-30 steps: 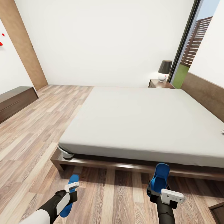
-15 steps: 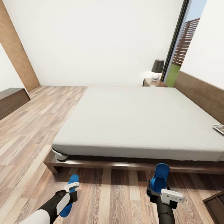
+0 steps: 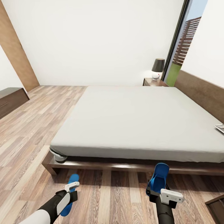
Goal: In the bedroom, move the book from the bed onto either nightstand, and place the two sandals side by side next to the bed.
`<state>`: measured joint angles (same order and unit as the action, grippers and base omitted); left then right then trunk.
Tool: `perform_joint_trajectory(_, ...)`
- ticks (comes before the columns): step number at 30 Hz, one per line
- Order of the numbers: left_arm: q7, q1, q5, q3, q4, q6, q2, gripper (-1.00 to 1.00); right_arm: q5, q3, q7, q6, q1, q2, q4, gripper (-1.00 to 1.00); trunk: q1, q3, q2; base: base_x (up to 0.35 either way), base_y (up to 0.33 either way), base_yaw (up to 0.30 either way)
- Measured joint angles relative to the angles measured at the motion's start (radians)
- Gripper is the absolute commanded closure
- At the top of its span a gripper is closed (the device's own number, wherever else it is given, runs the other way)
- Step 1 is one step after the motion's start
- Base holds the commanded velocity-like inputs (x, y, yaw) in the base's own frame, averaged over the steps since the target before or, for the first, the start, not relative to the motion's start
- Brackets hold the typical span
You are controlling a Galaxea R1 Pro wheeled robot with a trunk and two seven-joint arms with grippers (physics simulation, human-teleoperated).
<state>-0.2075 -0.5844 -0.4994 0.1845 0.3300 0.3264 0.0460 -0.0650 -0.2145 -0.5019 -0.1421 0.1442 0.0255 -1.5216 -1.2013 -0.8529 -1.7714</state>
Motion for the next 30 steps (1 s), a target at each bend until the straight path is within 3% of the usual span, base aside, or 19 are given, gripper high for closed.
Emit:
perform_joint_trajectory(4, -0.002, -0.003, 0.001, 0.006, 0.041, 0.015, -0.001, 1.00, 0.000, -0.002, -0.001, -0.016, 0.000, -0.001, 0.001, 1.00, -0.015, -0.018, -0.028, 0.000, 0.000, 0.000)
perform_joint_trajectory(9, -0.009, -0.005, 0.000, 0.006, 0.160, 0.137, 0.000, 1.00, -0.001, -0.003, -0.001, -0.020, 0.001, -0.001, 0.001, 1.00, -0.034, -0.042, -0.063, 0.000, 0.000, 0.000)
perform_joint_trajectory(12, -0.011, -0.007, 0.000, 0.005, 0.199, 0.159, 0.000, 1.00, -0.001, -0.003, 0.000, -0.020, 0.002, -0.001, -0.001, 1.00, -0.046, -0.056, -0.084, 0.000, 0.000, 0.000)
perform_joint_trajectory(16, -0.012, -0.009, 0.000, 0.004, 0.213, 0.169, -0.002, 1.00, -0.001, -0.003, -0.001, -0.020, 0.002, -0.001, -0.001, 1.00, -0.061, -0.075, -0.112, 0.000, 0.000, 0.000)
perform_joint_trajectory(19, -0.013, -0.010, -0.001, 0.004, 0.217, 0.216, -0.002, 1.00, -0.001, -0.003, -0.001, -0.019, 0.002, -0.001, -0.001, 1.00, -0.073, -0.089, -0.133, 0.000, 0.000, 0.000)
perform_joint_trajectory(26, -0.016, -0.010, 0.000, 0.004, 0.217, 0.229, -0.001, 1.00, -0.001, -0.003, -0.001, -0.019, 0.002, -0.001, -0.001, 1.00, -0.100, -0.122, -0.182, 0.000, 0.000, 0.000)
perform_joint_trajectory(30, -0.017, -0.035, -0.002, 0.003, 0.217, 0.270, -0.002, 1.00, -0.001, -0.003, -0.001, -0.020, 0.002, -0.001, -0.002, 1.00, -0.115, -0.141, -0.210, 0.000, 0.000, 0.000)
